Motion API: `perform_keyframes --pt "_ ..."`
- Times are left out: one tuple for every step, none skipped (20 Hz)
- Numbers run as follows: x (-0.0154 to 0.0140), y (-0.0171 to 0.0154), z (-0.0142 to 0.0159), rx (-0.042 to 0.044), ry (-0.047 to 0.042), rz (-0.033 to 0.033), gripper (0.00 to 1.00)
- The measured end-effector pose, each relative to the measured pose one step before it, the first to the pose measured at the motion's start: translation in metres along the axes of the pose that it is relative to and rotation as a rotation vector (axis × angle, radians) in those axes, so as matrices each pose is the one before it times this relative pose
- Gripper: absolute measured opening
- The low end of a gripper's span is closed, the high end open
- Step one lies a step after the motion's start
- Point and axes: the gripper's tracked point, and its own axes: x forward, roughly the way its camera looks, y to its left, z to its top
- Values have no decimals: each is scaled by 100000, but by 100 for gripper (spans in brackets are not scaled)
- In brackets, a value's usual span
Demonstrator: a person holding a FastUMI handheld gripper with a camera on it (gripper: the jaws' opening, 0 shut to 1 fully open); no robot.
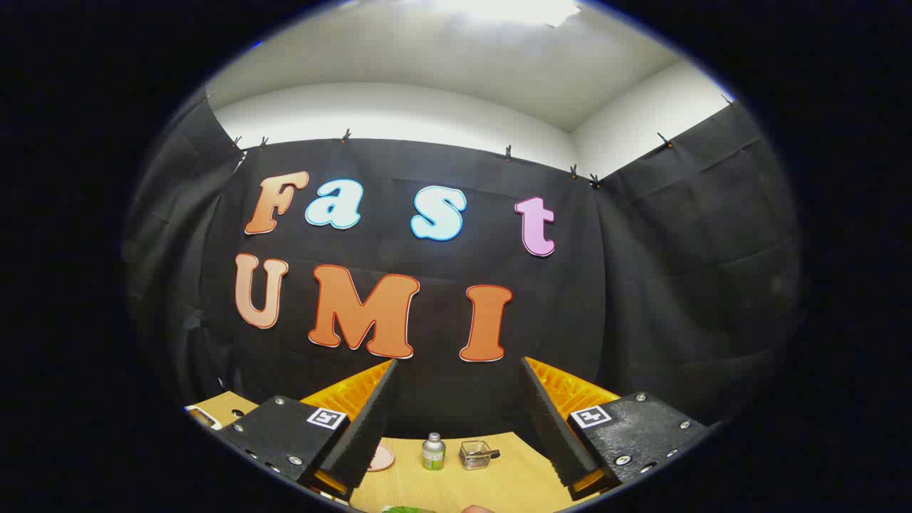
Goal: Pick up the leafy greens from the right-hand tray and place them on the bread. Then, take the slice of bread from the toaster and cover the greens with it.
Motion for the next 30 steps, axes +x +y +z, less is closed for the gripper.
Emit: perform_keyframes --pt "-211 406 57 -1184 412 -812 99" --pt "-88 250 247 -289 348 -1447 99" --pt "-258 396 -43 1680 1206 -878 99" --pt "-361 742 -127 2258 1489 901 98" --pt "-236 508 -260 1103 1280 436 98" --pt "-18 -130 -144 -349 613 -584 98" --pt "200 -298 92 -1089 64 -852 98" --pt "284 -89 186 -1478 -476 191 98" --pt "323 -7 175 -1432 -226 308 98" --pt "285 -15 256 -842 -369 792 98" --pt "332 80 329 -227 -605 979 99" --pt "345 -152 267 362 -527 336 99" --pt "308 -102 143 534 -379 597 99" --pt "346 -49 60 116 -120 808 99" --pt "316 -140 -132 -321 198 679 99" --pt "208 -200 -284 -706 605 493 99" --pt "222 -281 -603 -664 1266 375 99" --pt "87 -134 -528 -8 1161 699 99" --pt "149 -41 -636 330 1329 693 99" --pt "116 -61 -610 455 1366 411 99" --pt "112 -138 -485 366 898 361 99" --pt "56 -76 -419 -6 426 498 99" --pt "105 63 -320 -128 98 751 99" --pt "77 137 -194 -9 -283 1100 98" --pt "-2 135 -149 116 -670 1271 98" --pt "9 244 -117 79 -1177 1665 98" --pt "-3 277 -213 -32 -1085 1596 98" --pt "-1 192 -339 -611 -550 1055 98" --pt "-11 200 -648 -726 174 1067 98" --pt "53 217 -724 -716 953 934 98"
